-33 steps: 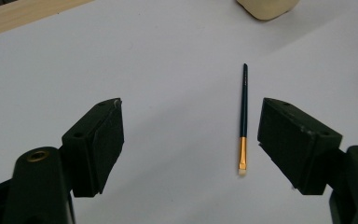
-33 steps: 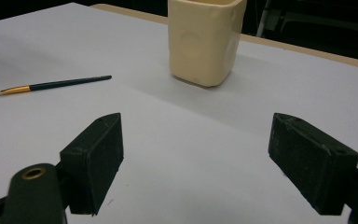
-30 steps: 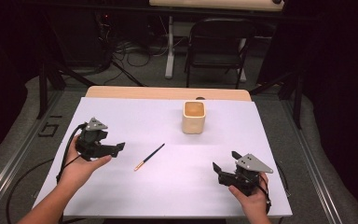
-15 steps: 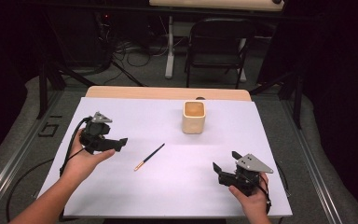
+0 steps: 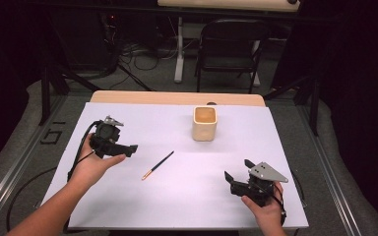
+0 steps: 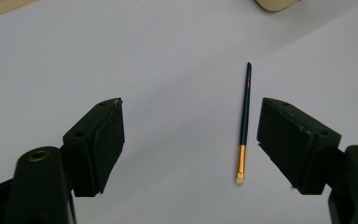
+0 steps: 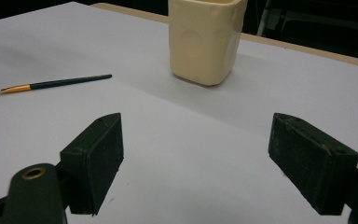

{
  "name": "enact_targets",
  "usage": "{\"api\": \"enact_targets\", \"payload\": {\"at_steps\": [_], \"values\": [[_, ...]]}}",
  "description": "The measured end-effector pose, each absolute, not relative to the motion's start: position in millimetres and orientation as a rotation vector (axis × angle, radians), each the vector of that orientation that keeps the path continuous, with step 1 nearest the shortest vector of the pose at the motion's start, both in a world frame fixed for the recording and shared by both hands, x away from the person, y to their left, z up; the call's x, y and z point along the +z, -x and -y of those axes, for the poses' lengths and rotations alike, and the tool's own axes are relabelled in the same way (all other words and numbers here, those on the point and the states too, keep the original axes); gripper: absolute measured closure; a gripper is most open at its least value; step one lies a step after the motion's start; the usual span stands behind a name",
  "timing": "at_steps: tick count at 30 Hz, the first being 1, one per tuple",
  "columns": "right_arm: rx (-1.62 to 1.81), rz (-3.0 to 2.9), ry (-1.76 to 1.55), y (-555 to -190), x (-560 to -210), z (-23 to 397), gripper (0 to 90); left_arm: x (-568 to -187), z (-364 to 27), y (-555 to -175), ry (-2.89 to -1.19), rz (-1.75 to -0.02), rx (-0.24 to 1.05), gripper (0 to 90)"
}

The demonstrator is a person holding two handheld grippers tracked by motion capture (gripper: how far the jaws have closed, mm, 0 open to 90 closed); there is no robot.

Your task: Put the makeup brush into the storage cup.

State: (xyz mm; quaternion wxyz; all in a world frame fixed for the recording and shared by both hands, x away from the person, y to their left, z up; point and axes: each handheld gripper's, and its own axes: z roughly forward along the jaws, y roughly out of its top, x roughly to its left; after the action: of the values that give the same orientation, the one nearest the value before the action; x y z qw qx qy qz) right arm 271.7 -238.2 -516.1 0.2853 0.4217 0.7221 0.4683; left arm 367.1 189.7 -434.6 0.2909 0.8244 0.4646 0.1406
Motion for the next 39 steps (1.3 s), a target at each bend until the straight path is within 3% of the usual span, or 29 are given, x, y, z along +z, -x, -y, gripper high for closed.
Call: {"api": "enact_targets", "payload": {"at_steps": [21, 39], "values": [[1.255, -1.937, -1.125, -272, -517, 239, 17.8, -439, -167, -394, -2.258, -1.286, 0.328, 24.2], [1.261, -1.932, -1.124, -273, -517, 239, 17.8, -446, -128, -411, -2.294, -1.225, 0.306, 25.8]]}}
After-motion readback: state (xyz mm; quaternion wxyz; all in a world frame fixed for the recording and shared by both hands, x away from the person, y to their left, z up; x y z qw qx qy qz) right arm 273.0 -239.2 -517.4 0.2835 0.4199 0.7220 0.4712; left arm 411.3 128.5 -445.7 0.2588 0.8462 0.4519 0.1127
